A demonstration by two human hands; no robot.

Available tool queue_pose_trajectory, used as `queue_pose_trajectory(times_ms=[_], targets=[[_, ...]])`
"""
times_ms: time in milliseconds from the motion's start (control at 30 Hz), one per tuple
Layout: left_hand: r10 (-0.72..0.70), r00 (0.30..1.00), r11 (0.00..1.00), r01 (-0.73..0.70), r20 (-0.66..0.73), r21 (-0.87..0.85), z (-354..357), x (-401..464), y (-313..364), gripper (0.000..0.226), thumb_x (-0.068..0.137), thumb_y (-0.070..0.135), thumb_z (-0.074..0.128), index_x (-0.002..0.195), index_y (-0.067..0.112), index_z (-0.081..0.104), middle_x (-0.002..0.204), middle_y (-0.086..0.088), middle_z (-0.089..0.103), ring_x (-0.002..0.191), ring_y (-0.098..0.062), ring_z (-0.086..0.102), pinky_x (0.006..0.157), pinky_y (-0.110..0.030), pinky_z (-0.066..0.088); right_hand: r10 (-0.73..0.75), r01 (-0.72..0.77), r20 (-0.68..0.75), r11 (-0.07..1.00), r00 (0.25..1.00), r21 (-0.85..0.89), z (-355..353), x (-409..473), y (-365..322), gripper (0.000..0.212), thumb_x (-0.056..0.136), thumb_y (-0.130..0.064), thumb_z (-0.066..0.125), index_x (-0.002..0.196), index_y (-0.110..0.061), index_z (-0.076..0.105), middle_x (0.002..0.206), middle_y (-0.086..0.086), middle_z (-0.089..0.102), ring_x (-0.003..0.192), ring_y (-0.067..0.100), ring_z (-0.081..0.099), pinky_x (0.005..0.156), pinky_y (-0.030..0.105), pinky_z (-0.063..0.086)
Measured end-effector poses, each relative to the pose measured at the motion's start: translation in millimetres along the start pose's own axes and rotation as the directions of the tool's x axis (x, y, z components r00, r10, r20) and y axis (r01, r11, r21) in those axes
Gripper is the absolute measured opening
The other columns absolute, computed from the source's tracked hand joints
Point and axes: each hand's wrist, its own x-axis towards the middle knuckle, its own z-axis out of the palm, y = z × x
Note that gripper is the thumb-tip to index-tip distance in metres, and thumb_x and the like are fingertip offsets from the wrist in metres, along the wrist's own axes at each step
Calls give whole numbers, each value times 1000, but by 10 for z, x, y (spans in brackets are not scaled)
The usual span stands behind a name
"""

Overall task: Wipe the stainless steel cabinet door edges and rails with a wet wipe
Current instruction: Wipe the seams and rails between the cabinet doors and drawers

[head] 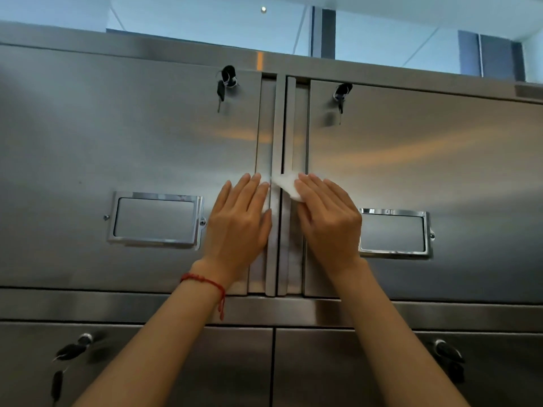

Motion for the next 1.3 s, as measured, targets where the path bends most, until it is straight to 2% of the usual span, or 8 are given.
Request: queue_pose_trajectory(times_ms=[167,333,533,900,1000,1067,1167,1300], targets=[[6,1000,1000,-6,7,27,55,117,-80,41,85,18,56,119,-5,58,123,-24,58,115,-37,55,96,-57,42,-4,2,-50,999,999,-47,115,137,67,24,83,-8,68,103,5,69,106,19,68,101,31,66,91,45,51],[39,999,997,-39,7,65,112,211,-168,45,91,26,39,123,-2,56,131,-22,52,123,-36,48,98,-57,40,12,-18,-64,996,998,-84,237,234,155,28,78,-4,75,104,4,70,107,18,68,102,31,65,92,44,51],[36,999,996,-35,-19,79,130,332,-226,48,91,26,37,125,-3,54,133,-21,50,125,-36,46,97,-56,41,10,-17,-64,993,998,-114,338,313,188,29,77,-6,77,103,3,70,106,18,69,101,30,66,91,44,51],[19,1000,996,-18,-6,90,219,359,-272,52,91,29,35,128,-4,50,136,-21,46,127,-35,43,100,-56,39,4,9,90,990,996,-137,428,272,151,33,72,-1,79,104,2,71,107,17,69,102,29,66,89,41,53],[17,1000,996,-16,-12,87,234,355,-280,52,91,29,35,128,-5,50,136,-21,46,127,-35,43,101,-56,38,28,-16,97,992,995,-125,420,275,121,32,74,0,74,105,2,70,108,17,68,102,29,66,91,42,52],[18,1000,996,-18,-8,89,241,352,-283,53,91,29,35,128,-5,50,136,-22,46,127,-35,43,100,-57,38,47,-35,105,993,993,-111,401,268,85,29,81,-6,61,108,3,69,111,18,67,105,30,64,92,43,51],[22,1000,995,-22,5,100,246,348,-288,53,91,30,35,128,-5,50,136,-22,46,127,-35,43,99,-57,39,72,-60,133,994,988,-89,370,253,38,40,87,-19,44,111,3,67,115,19,65,109,29,62,95,42,49],[20,1000,995,-21,9,97,247,346,-288,53,90,30,35,128,-5,49,137,-22,45,127,-35,42,99,-57,38,48,-34,137,994,989,-101,390,225,78,31,88,-13,55,112,3,67,116,19,64,109,29,62,94,42,51]])
